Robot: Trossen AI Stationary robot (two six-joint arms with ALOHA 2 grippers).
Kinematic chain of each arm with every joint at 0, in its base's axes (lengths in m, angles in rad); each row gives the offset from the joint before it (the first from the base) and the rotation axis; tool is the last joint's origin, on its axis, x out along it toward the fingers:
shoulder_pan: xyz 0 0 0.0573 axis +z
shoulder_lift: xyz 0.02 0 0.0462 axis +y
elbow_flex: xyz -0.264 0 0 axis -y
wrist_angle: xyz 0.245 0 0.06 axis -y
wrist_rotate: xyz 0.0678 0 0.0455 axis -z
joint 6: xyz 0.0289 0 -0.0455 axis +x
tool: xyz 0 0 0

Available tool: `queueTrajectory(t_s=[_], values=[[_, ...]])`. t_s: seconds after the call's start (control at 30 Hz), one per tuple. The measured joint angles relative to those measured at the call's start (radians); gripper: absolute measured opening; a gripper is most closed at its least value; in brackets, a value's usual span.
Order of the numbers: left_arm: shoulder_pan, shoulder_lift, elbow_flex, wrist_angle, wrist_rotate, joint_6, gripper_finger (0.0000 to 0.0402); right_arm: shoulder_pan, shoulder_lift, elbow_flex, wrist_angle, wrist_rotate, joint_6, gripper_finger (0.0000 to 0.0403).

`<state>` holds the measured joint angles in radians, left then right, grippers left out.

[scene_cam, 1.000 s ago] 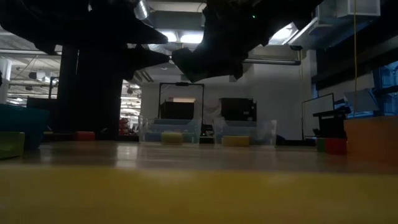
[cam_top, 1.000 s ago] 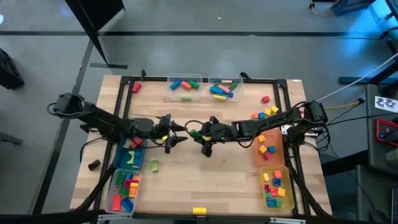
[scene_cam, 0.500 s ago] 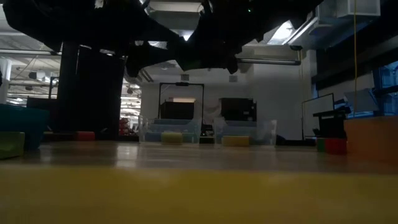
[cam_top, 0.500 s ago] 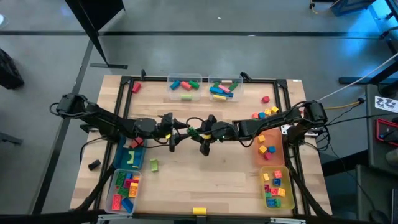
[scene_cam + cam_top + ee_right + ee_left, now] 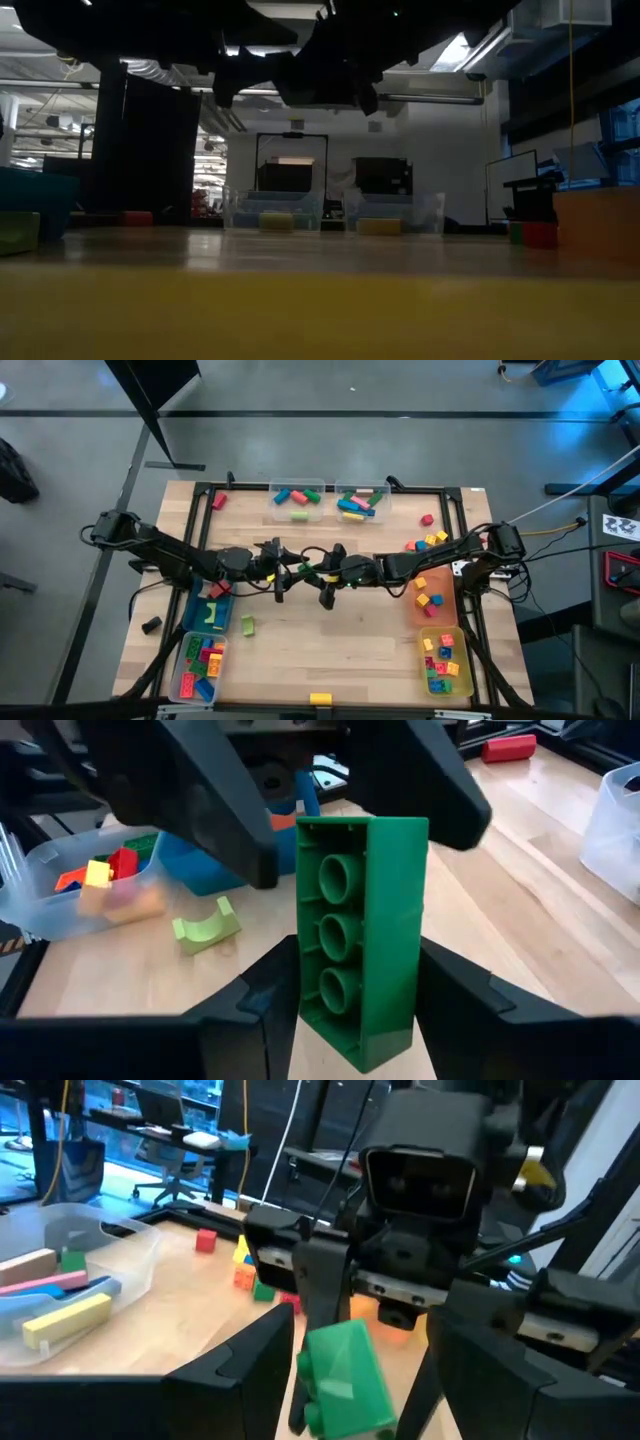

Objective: Sort blocks by size
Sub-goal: Put the green game piece into the bottom left transparent bin

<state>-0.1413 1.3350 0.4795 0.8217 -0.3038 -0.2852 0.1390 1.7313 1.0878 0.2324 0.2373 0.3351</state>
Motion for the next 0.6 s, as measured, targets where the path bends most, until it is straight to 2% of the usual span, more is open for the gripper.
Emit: queueTrajectory(t_s=[0.17, 0.5, 0.6], values=[[0.000, 0.000, 0.000, -0.027, -0.001, -0.005, 0.0196, -0.002, 0.009, 0.000, 0.010, 0.006, -0.001, 0.0166], [0.026, 0.000, 0.000, -0.054, -0.001, 0.003, 0.0088, -0.003, 0.009, 0.000, 0.009, 0.013, -0.002, 0.0165], [0.026, 0.000, 0.000, -0.054, 0.002, 0.006, 0.0080, -0.002, 0.009, 0.000, 0.010, 0.007, -0.001, 0.0165]])
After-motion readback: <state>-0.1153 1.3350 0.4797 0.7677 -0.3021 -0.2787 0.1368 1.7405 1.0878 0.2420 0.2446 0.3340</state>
